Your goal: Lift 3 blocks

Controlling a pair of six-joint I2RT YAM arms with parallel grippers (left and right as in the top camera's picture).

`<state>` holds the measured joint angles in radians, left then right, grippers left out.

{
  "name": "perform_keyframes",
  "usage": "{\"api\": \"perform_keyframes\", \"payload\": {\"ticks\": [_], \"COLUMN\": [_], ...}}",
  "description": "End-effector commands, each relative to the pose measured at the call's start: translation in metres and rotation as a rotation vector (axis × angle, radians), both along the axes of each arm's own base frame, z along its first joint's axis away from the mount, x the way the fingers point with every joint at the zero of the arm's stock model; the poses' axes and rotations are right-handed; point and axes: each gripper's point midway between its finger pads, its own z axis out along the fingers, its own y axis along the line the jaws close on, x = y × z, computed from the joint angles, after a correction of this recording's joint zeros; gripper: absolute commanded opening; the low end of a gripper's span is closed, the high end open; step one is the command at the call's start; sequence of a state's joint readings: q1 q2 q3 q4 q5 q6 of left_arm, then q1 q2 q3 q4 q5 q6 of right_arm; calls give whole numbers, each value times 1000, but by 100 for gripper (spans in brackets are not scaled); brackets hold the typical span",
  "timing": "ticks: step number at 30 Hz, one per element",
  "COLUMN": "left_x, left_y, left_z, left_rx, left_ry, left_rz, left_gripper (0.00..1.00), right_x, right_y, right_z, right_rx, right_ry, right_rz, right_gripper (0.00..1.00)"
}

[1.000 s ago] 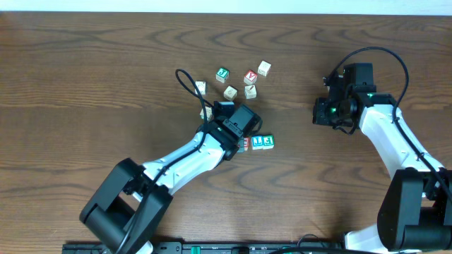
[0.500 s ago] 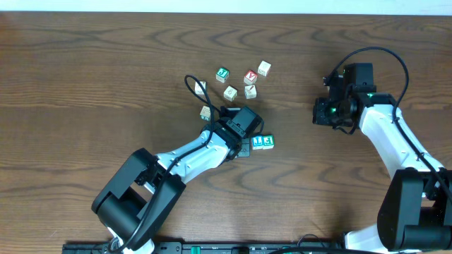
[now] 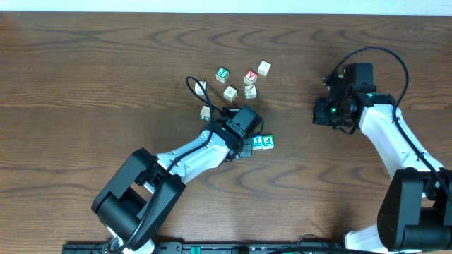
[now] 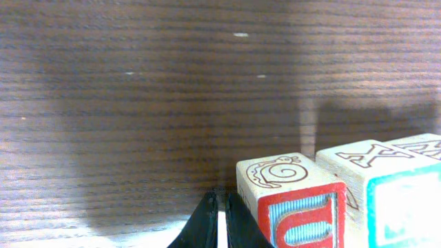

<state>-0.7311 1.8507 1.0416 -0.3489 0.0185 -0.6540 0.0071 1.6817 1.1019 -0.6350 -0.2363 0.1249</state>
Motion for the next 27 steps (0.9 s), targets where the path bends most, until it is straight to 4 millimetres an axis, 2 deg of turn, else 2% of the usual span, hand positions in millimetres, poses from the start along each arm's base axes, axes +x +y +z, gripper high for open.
{"api": "perform_keyframes", "payload": {"ticks": [1,7,11,16,18,20,27], "left_x": [-8,-4,-2,-3,-3,-3,-3], "left_y": [1,-2,-3,-3,-3,-3,-3], "left_z": [-10,-8,-7,-8,-8,-8,-8], "left_rx": [3,-12,-16,-15,-13,-13,-13], "left_ry": [39,21,16,18,20,20,20], "left_rz": [-13,-14,-14,-14,-14,-14,-14], "left_gripper": [7,8,7,8,8,8,8], "right_x": [-2,-3,-8,-16,-19,-25,-36], "right_y": [4,5,13,31,41,60,84], "right_z": [0,0,-5,-15,-15,-11,-12], "right_rx": [5,6,5,5,23,98,119], "right_ry": [0,3,11,17,23,31,43], "right_rz": [18,19,42,92,117,164,236], "right_gripper": [4,3,1,1,1,1,1]}}
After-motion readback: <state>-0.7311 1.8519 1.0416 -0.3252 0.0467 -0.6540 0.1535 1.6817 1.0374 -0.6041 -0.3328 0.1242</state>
